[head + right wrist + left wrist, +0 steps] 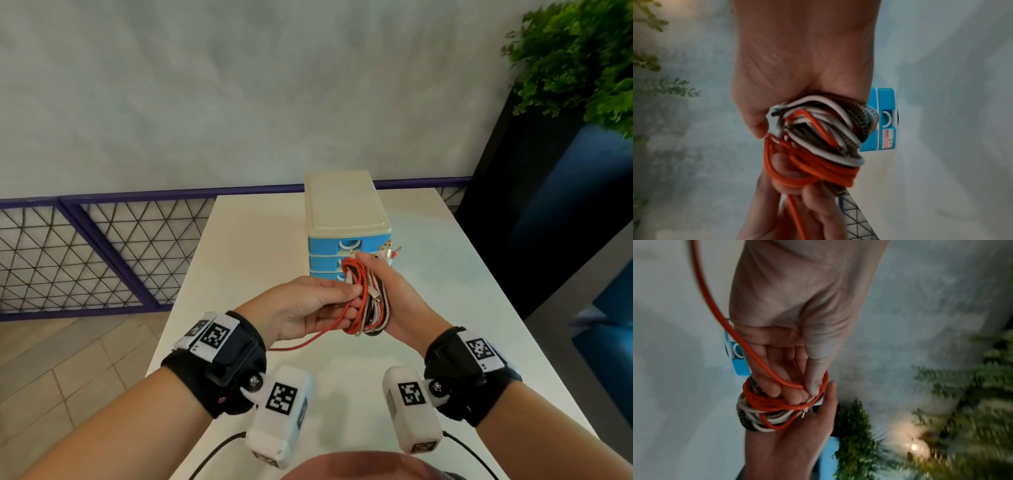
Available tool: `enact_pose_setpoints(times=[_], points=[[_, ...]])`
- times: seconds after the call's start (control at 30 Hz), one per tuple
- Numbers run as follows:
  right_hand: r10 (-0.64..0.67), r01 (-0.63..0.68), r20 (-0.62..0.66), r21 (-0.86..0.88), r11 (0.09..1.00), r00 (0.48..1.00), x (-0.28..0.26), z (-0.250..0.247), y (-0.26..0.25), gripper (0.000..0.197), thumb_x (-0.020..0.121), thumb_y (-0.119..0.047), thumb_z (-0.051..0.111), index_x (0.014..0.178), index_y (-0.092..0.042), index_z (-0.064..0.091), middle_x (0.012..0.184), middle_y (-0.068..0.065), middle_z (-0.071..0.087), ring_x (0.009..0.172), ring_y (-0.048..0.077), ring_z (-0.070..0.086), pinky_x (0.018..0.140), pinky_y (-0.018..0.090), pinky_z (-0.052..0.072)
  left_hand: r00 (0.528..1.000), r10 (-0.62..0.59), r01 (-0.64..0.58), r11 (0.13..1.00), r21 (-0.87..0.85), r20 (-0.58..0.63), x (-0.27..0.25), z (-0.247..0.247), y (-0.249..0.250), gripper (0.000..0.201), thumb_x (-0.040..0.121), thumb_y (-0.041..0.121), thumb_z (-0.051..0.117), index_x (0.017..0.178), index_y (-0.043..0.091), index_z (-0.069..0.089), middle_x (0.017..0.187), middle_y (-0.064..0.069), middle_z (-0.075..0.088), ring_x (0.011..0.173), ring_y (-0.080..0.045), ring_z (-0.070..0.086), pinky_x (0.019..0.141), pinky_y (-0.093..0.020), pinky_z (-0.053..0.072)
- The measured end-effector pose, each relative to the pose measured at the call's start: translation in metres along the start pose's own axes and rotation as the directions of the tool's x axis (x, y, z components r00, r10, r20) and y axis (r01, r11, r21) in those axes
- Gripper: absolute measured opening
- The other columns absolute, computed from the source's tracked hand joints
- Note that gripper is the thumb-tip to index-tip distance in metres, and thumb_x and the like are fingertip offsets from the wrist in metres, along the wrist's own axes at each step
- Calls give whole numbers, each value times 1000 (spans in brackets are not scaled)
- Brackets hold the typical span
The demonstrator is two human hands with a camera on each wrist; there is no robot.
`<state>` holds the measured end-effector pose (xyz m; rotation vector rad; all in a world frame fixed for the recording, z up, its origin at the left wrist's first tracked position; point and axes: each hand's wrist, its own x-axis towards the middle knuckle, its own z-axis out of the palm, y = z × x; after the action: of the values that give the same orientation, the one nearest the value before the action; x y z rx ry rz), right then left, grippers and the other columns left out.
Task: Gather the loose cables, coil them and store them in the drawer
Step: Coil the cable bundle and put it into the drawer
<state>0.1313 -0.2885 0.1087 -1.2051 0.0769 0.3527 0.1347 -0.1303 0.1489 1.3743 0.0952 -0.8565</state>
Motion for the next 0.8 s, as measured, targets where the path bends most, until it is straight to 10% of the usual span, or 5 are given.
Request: enact_pose_setpoints(times=[0.17, 0.27, 0.53, 0.63, 0.8], points=[[-75, 72, -24, -130, 989, 997, 2, 0, 11, 52, 80, -22, 75, 125, -11, 53, 106, 11, 69, 92, 25, 69, 78, 40, 56, 1000, 21, -18, 987, 160, -13, -4, 3, -7, 9, 86, 18, 68, 83, 9, 68, 67, 0, 67, 52, -6, 59, 59, -18, 57], [-145, 119, -139, -184, 976, 979, 4, 1, 7, 36, 77, -3, 64, 112, -7, 58, 88, 19, 64, 71, 27, 66, 68, 41, 56, 998, 63, -62, 968, 244, 3, -3, 7, -9, 19, 95, 25, 54, 78, 18, 55, 56, 6, 46, 38, -3, 33, 38, -15, 30], [-213, 209, -434, -58, 976, 875, 4, -33, -21, 24, 84, -5, 60, 108, -4, 56, 84, 20, 59, 66, 24, 67, 64, 40, 58, 953, -224, 161, 945, 284, 203, -3, -26, -37, 32, 101, 38, 36, 75, 25, 49, 60, 9, 32, 49, -8, 22, 53, -24, 19], [-128, 139, -355, 6, 990, 926, 0, -34, -25, 20, 88, -4, 58, 108, -3, 55, 86, 16, 63, 76, 23, 72, 72, 44, 60, 971, -209, 95, 782, 616, 116, 0, -37, -39, 26, 96, 39, 49, 80, 26, 65, 67, 11, 49, 53, -6, 36, 55, -25, 23], [7, -20, -119, -112, 993, 993, -7, -17, -25, 22, 88, -1, 58, 108, -12, 60, 86, 10, 70, 85, 27, 73, 72, 38, 60, 953, 295, -57, 405, 913, -71, 9, -32, -21, 8, 80, 39, 71, 76, 31, 71, 81, 14, 68, 75, -5, 53, 84, -33, 38]])
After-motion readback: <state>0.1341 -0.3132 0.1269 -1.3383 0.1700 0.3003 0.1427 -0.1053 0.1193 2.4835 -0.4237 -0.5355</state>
